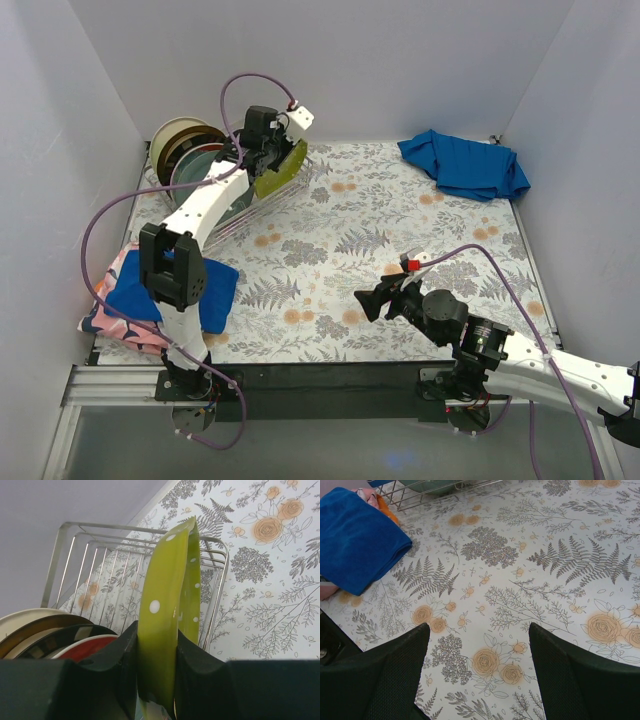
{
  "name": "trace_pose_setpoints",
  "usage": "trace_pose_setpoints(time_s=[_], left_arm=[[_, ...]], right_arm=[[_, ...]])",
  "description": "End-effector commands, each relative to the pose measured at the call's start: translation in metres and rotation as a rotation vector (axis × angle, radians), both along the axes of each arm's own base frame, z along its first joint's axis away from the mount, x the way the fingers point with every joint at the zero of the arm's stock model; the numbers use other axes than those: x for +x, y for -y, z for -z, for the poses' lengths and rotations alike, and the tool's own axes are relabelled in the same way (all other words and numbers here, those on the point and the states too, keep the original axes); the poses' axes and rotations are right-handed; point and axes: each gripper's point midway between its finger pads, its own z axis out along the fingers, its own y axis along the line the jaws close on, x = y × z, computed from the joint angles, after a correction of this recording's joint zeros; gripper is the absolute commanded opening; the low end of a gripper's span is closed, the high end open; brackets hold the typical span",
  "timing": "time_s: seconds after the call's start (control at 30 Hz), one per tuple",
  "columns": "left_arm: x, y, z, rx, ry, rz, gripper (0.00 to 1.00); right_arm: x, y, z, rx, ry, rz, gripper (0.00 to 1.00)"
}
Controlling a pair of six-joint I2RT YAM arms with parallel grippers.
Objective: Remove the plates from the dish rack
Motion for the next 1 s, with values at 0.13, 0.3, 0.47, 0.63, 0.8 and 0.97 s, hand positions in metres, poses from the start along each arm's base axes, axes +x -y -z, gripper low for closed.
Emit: trace_pose_setpoints(time_s=[0.13, 0.3, 0.47, 0.63, 0.8, 0.97], left_arm=[[-0.024, -0.001, -0.169, -0.206, 0.384, -0.015, 0.00], [-0.033, 0.006, -0.189, -0.293, 0.403, 0.007, 0.00], [-0.051, 0.028, -0.194, -0.474, 0.331, 0.077, 0.00], [-0.082, 0.067, -0.201, -0.677, 0.225, 0.260, 0.00], [-0.115, 0.081, -0.210, -0.957, 0.087, 0.284, 0.00], [-0.155, 0.088, -0.192, -1.157, -0.072, 0.323, 0.00]], right_arm=[[-0.002, -0.005, -0.019, 0.081, 0.023, -0.012, 0.85], [-0.003, -0.005, -0.021, 0.092, 0.022, -0.018, 0.84], [-0.003, -0.006, -0.028, 0.126, 0.010, -0.014, 0.84], [-0.007, -0.010, -0.030, 0.158, -0.017, -0.031, 0.84], [0.003, -0.003, -0.036, 0.208, -0.041, 0.060, 0.83], [0.012, -0.006, -0.064, 0.263, -0.045, 0.081, 0.83]])
